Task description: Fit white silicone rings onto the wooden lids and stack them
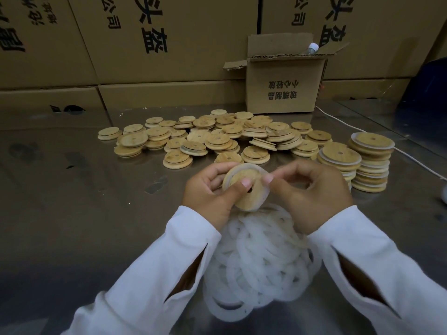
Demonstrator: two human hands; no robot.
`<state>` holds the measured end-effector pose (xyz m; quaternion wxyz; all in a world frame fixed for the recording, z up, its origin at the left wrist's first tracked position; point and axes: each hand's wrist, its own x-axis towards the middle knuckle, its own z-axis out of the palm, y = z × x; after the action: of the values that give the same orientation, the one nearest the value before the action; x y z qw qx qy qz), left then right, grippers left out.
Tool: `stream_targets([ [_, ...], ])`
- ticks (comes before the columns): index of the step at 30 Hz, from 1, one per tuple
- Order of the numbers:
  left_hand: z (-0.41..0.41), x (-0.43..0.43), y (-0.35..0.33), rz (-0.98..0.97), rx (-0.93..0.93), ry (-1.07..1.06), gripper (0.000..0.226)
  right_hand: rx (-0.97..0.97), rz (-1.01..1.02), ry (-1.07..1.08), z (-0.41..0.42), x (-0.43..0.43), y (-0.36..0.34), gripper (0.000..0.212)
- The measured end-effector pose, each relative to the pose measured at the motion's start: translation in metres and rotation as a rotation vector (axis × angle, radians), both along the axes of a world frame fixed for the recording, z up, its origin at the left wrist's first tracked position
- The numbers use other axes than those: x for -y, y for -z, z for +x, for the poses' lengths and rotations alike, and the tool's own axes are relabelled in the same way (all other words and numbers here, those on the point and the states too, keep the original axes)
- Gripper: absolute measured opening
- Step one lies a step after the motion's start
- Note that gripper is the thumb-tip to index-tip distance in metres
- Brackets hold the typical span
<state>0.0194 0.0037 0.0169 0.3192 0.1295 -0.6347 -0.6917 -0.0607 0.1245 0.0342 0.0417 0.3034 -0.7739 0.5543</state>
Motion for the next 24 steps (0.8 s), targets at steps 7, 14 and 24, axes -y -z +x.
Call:
stream_targets([
  [7,0.0,0.007,-0.008,-0.072,0.005,0.057,0.026,0.317,-0.107,-0.089,-0.007,-0.002,-0.005,0.014],
  [14,-0.001,0.008,-0.004,0.106,0.016,0.073,0.031,0.215,-0.1,-0.15,-0.006,-0.002,-0.007,0.017],
  [24,-0.004,-0.004,0.0,0.03,-0.006,-0.076,0.021,0.045,-0.117,-0.016,-0.002,0.004,0.003,0.014],
])
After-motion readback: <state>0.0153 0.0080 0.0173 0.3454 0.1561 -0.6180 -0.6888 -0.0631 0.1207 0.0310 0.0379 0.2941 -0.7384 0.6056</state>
